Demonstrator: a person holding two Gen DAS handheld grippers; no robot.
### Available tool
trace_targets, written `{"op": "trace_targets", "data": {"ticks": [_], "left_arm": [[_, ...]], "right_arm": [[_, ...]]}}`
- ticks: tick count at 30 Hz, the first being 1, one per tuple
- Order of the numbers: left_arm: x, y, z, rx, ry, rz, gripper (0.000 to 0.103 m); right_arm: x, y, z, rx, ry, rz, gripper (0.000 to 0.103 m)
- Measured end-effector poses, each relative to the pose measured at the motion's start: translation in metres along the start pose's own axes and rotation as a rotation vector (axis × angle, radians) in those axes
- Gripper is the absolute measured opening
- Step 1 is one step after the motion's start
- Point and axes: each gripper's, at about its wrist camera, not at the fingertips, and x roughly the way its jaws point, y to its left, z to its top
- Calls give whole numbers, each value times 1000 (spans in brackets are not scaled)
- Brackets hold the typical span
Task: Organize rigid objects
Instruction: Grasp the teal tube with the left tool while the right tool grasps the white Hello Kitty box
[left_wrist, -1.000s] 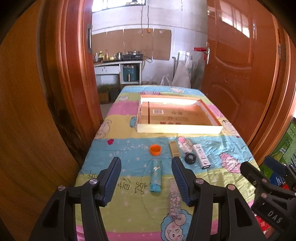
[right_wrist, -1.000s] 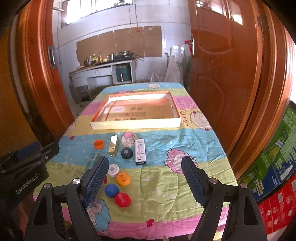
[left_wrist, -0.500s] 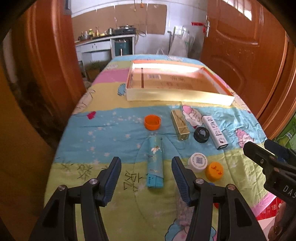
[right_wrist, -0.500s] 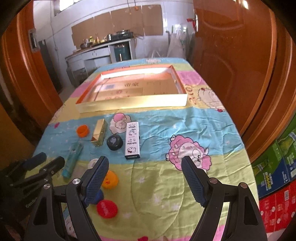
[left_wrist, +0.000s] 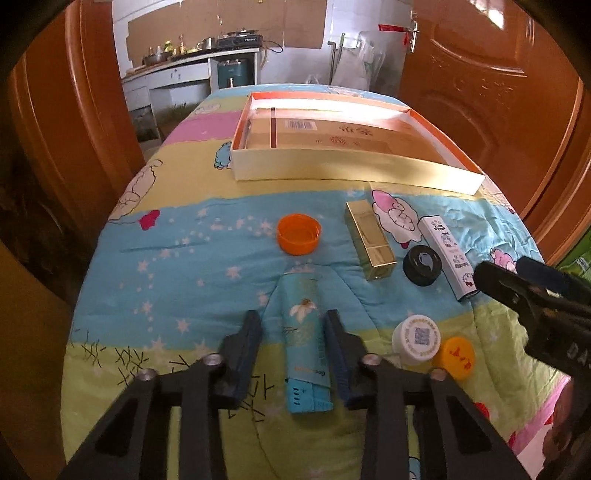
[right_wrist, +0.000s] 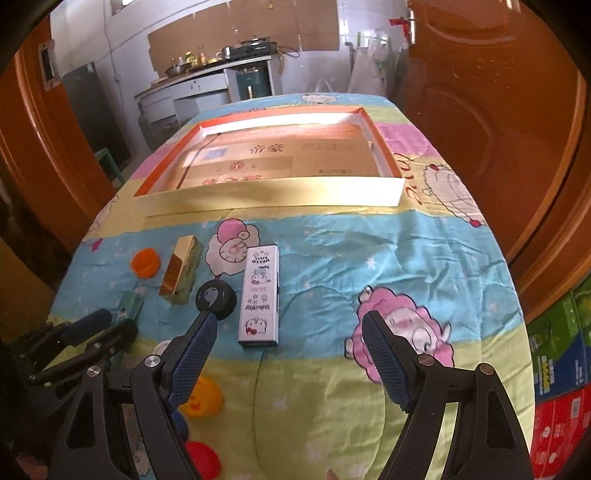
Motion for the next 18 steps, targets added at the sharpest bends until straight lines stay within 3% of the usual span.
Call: {"op": "trace_targets", "data": {"ticks": [1, 4, 6, 11, 18], "left_arm": [[0, 1, 0, -3, -2, -5, 24], [-1, 5, 0, -19, -1, -27, 24], [-1, 6, 1, -18, -1, -29, 24], [0, 6, 1, -13, -2, -24, 24], [2, 7, 5, -17, -4, -26, 24]], "right_arm": [[3, 1, 2, -13, 0, 0, 82], [11, 7, 7, -51, 4, -16, 76], [16, 11, 8, -78, 15, -25, 66], [25, 16, 5, -115, 45, -27, 63], [38, 20, 9, -142, 56, -42, 51]]}}
